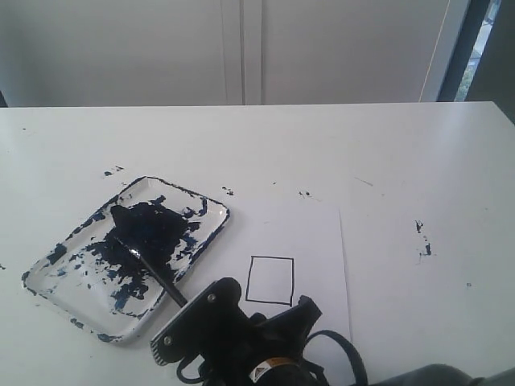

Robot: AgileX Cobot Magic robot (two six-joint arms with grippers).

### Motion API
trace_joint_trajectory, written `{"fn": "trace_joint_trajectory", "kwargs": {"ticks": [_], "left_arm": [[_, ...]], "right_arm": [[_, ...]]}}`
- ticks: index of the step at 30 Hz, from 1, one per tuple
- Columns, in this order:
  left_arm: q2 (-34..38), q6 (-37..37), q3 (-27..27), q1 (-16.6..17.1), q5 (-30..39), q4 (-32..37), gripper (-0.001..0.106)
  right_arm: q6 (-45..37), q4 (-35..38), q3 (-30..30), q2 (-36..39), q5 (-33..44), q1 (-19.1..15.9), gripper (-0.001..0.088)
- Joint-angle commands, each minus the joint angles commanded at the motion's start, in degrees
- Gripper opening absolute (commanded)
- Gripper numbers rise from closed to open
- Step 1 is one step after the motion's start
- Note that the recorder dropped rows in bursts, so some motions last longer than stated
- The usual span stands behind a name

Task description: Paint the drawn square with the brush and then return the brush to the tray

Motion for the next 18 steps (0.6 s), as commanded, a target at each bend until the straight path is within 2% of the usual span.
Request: {"fn": "trace_joint_trajectory", "kwargs": {"ticks": [11,15,18], "left_arm": [[0.0,0.0,0.0,0.0,0.0,0.0,0.0],[0.0,0.0,0.0,0.0,-0.1,0.0,0.0],[0.0,0.0,0.0,0.0,-0.1,0.0,0.0]], "right_arm": [[1.5,-5.5,-0.1,0.1,5.2,-2.7,0.0355],[1.5,-5.5,-1.5,0.4,7.4,-3.6,0.0355],[1.5,-5.7,-2.2,0.8,7.2,-3.9,0.0321]]}}
